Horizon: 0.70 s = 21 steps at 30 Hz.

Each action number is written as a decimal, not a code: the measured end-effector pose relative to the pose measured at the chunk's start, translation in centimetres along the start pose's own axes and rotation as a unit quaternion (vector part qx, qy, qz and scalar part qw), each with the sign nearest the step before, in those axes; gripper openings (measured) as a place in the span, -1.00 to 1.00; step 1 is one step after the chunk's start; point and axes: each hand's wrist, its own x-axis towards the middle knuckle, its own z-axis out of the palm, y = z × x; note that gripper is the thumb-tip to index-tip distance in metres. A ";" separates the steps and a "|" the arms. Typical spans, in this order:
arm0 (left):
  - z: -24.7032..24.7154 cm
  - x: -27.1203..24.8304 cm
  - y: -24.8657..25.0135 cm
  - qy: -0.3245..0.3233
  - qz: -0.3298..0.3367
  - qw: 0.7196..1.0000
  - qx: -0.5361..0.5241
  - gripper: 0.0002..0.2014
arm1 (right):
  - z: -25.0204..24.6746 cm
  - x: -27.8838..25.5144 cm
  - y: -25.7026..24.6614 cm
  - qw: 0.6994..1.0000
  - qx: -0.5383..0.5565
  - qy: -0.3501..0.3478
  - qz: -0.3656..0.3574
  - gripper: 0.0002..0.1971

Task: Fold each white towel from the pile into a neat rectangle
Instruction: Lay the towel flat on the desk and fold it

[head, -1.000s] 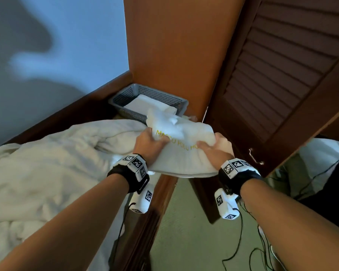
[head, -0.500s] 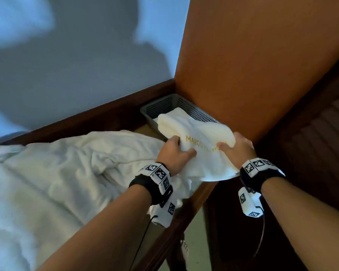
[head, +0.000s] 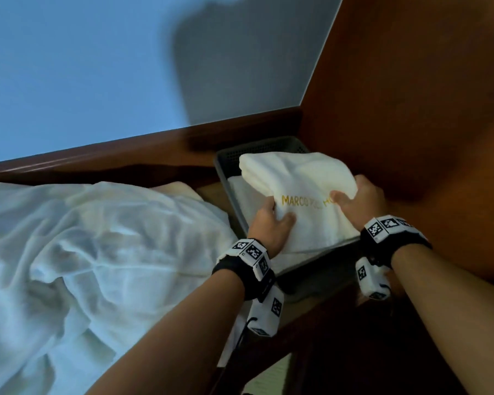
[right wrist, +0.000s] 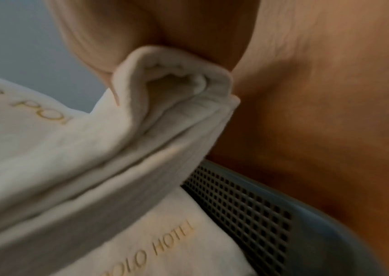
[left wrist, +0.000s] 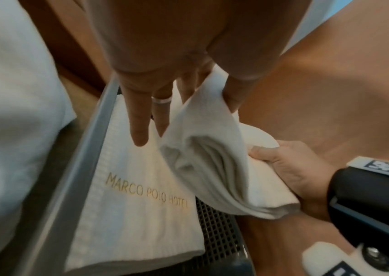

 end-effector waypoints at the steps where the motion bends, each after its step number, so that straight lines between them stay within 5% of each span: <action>1: 0.4 0.8 -0.2 0.018 -0.006 1.000 -0.016 -0.65 | 0.3 1.2 0.0 1.000 0.005 -0.003 -0.009 -0.67; 8: 3.0 4.4 -2.8 0.062 -0.151 0.986 -0.041 -0.61 | 5.3 6.8 2.1 0.994 0.004 -0.106 -0.017 -0.68; 13: 4.0 3.5 -4.2 0.041 -0.226 0.972 0.054 -0.58 | 8.1 6.4 5.5 0.981 -0.044 -0.186 0.041 -0.54; 17: 3.3 3.2 -3.2 -0.026 -0.177 0.945 0.273 -0.52 | 7.7 5.7 6.7 0.983 -0.079 -0.162 0.033 -0.62; 21: 2.7 3.2 -2.4 -0.010 0.018 0.847 0.531 -0.58 | 7.2 3.4 4.7 0.970 -0.184 -0.120 -0.108 -0.65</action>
